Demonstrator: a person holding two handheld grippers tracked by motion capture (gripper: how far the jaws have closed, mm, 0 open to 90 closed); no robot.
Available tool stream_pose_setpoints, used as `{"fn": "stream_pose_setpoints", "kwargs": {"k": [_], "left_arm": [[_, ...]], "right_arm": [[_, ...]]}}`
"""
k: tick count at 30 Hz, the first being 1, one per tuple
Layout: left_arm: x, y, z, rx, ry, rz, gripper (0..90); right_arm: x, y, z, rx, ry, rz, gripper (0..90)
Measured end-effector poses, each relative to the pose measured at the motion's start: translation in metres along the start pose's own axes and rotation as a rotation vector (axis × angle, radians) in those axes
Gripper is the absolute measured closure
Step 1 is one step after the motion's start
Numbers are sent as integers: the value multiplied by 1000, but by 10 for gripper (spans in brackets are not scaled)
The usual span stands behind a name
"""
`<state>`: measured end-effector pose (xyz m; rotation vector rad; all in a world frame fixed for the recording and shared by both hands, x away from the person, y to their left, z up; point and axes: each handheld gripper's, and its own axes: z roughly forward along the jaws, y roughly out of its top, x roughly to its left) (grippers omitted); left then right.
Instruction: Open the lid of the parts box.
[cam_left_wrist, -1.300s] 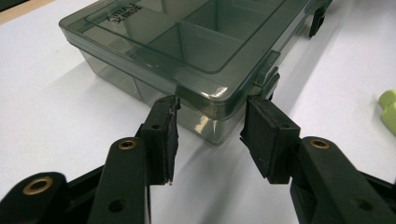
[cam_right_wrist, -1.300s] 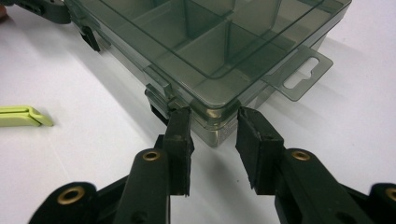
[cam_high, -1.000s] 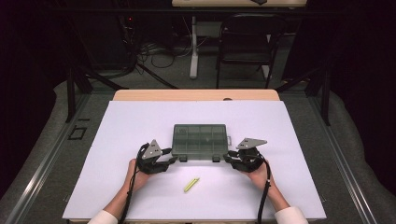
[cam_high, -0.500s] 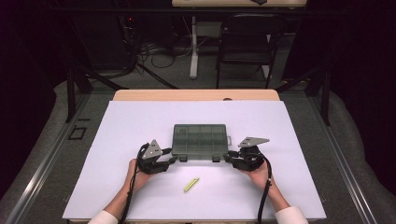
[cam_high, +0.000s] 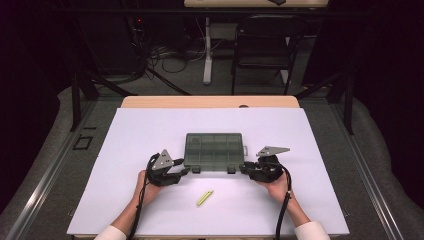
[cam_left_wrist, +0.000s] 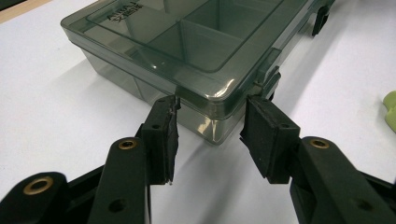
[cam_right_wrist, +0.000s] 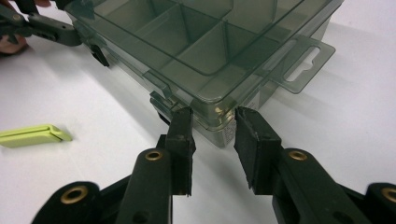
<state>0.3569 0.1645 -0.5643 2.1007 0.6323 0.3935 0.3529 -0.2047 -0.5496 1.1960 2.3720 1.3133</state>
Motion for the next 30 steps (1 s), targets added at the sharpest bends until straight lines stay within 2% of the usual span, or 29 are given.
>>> {"fn": "stream_pose_setpoints", "kwargs": {"k": [1,2,8,13,22,30], "left_arm": [[0,0,0,0,1,0,547],[-1,0,0,1,1,0,546],[-2,1,1,6,10,17,533],[-4,2,1,3,15,16,493],[-6,4,-4,-31,55,20,405],[-10,9,-7,-59,109,32,399]], "right_arm": [[-1,0,-1,-12,14,23,698],[-2,1,-1,-15,16,24,699],[5,2,-1,1,-32,-57,683],[9,2,-1,-15,-58,-101,677],[13,3,-5,-40,-88,-121,685],[14,4,-6,-69,-94,-128,693]]}}
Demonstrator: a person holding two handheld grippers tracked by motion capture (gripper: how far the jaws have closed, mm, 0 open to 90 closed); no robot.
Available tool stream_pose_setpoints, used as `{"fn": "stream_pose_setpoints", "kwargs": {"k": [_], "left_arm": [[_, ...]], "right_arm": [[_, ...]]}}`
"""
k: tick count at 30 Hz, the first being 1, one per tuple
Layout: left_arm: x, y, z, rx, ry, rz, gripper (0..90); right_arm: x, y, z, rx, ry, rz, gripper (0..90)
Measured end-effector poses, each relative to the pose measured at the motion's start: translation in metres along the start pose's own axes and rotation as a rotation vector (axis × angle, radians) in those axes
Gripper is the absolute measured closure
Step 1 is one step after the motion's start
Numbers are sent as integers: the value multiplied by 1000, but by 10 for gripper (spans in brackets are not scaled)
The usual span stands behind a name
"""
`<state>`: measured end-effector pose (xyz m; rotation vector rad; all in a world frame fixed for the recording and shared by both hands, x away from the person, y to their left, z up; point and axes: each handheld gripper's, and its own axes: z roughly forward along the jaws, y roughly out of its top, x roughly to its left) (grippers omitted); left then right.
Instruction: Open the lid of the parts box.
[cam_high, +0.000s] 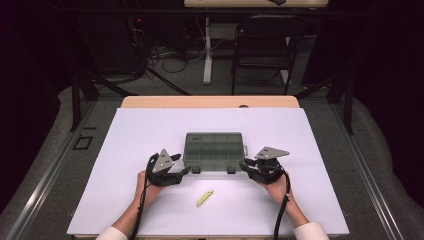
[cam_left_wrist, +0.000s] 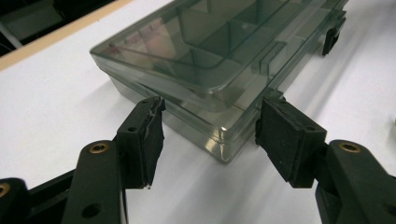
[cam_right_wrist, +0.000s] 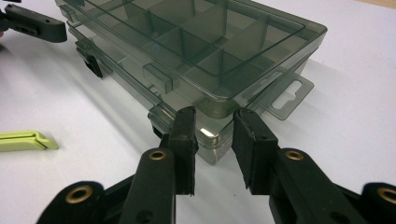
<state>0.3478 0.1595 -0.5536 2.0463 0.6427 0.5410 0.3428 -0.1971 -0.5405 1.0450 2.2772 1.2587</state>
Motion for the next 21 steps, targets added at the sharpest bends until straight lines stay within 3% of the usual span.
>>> {"fn": "stream_pose_setpoints", "kwargs": {"k": [3,5,12,21], "left_arm": [[-2,3,0,11,59,16,418],[-3,4,0,10,58,5,418],[-7,7,1,-18,67,28,436],[-9,9,-2,-60,123,66,469]], "right_arm": [[0,0,0,-2,6,2,694],[0,1,-1,-6,9,2,697],[2,3,-2,-27,5,-2,703],[2,4,-3,-41,-2,-10,702]]}}
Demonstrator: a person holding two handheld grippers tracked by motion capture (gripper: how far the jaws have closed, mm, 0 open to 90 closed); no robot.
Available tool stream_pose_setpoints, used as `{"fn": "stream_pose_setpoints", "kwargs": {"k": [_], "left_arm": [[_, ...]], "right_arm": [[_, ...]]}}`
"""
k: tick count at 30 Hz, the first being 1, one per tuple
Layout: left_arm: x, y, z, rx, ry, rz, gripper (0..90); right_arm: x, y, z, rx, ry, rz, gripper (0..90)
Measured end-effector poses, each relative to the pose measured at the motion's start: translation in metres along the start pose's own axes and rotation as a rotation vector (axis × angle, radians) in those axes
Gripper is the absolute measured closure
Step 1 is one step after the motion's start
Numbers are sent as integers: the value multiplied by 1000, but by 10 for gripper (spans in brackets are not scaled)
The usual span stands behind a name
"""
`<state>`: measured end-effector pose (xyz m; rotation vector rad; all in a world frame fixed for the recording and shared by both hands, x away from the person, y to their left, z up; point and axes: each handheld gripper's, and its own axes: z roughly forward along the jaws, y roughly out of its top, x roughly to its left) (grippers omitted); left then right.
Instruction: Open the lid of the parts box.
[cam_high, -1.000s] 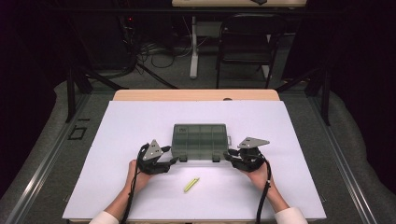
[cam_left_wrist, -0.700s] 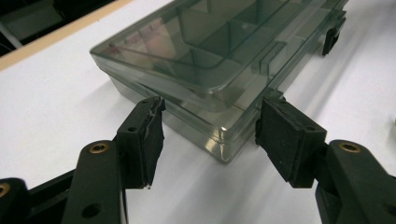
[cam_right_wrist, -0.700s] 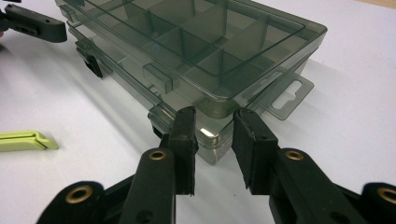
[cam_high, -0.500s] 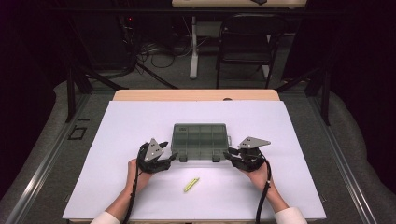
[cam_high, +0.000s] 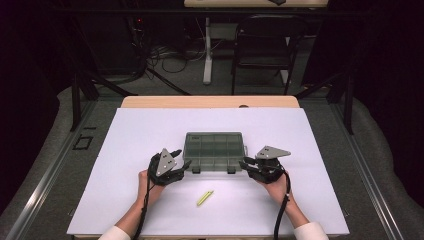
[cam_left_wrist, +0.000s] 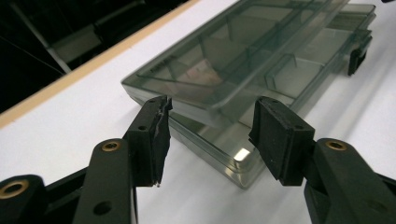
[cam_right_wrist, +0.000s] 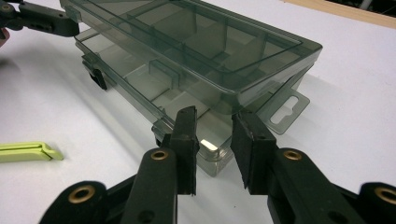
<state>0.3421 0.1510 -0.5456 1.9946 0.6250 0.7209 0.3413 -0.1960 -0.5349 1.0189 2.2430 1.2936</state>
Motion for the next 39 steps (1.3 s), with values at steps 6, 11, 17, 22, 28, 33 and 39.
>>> {"fn": "stream_pose_setpoints", "kwargs": {"k": [6,11,17,22,28,33,39], "left_arm": [[1,0,0,-15,5,7,504],[0,1,1,-19,6,20,513],[4,4,1,-29,-15,2,474],[8,6,1,-27,-22,0,499],[15,13,-1,-17,-28,-6,522],[21,23,-1,-13,-33,23,524],[28,31,1,-14,-46,30,562]], "right_arm": [[1,1,-1,-2,-32,-21,635],[3,2,0,-15,-84,-89,576],[5,6,4,-24,-122,-144,589],[6,12,4,-38,-139,-171,565],[3,19,3,-51,-145,-182,581],[2,27,3,-60,-146,-188,578],[0,36,3,-60,-155,-198,588]]}}
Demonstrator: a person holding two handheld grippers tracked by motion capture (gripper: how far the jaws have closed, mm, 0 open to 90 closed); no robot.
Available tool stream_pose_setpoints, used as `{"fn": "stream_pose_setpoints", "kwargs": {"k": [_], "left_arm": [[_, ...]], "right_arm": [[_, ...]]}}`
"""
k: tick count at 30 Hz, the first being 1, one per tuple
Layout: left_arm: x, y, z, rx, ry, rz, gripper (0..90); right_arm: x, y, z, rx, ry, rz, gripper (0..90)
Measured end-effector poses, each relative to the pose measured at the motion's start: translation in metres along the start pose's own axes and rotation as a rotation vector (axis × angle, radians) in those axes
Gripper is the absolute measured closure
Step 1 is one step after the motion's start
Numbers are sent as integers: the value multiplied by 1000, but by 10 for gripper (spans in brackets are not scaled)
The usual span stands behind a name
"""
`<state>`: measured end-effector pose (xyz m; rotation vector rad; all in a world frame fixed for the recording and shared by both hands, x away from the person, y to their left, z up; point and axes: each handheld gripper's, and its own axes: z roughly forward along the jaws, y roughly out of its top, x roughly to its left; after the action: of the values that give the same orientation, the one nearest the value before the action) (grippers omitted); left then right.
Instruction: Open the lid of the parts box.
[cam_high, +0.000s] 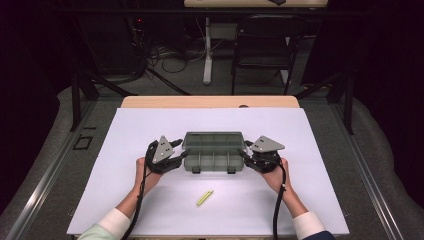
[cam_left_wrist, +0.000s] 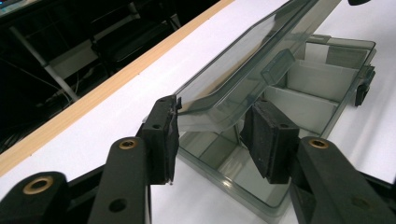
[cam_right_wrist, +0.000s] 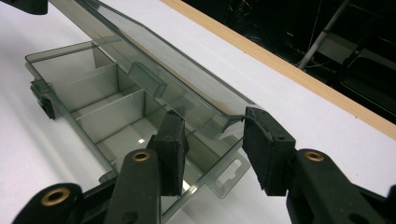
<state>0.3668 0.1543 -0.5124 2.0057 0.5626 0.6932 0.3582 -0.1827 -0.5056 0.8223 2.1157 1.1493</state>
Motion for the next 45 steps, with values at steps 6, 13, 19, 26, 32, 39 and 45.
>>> {"fn": "stream_pose_setpoints", "kwargs": {"k": [6,13,19,26,32,39,45], "left_arm": [[6,4,2,-4,-17,-5,595],[13,8,4,2,-33,-23,612],[19,9,5,1,-48,-32,629],[24,12,6,5,-54,-35,649],[29,16,7,-4,-59,-48,653],[34,18,8,-12,-63,-54,660],[36,17,12,-15,-73,-54,662]], "right_arm": [[-4,6,4,12,-2,0,583],[-10,15,7,39,-4,0,617],[-14,18,9,50,0,6,633],[-18,20,11,55,3,20,651],[-21,25,13,52,2,26,661],[-24,28,15,52,-3,38,680],[-27,30,17,58,7,49,673]]}}
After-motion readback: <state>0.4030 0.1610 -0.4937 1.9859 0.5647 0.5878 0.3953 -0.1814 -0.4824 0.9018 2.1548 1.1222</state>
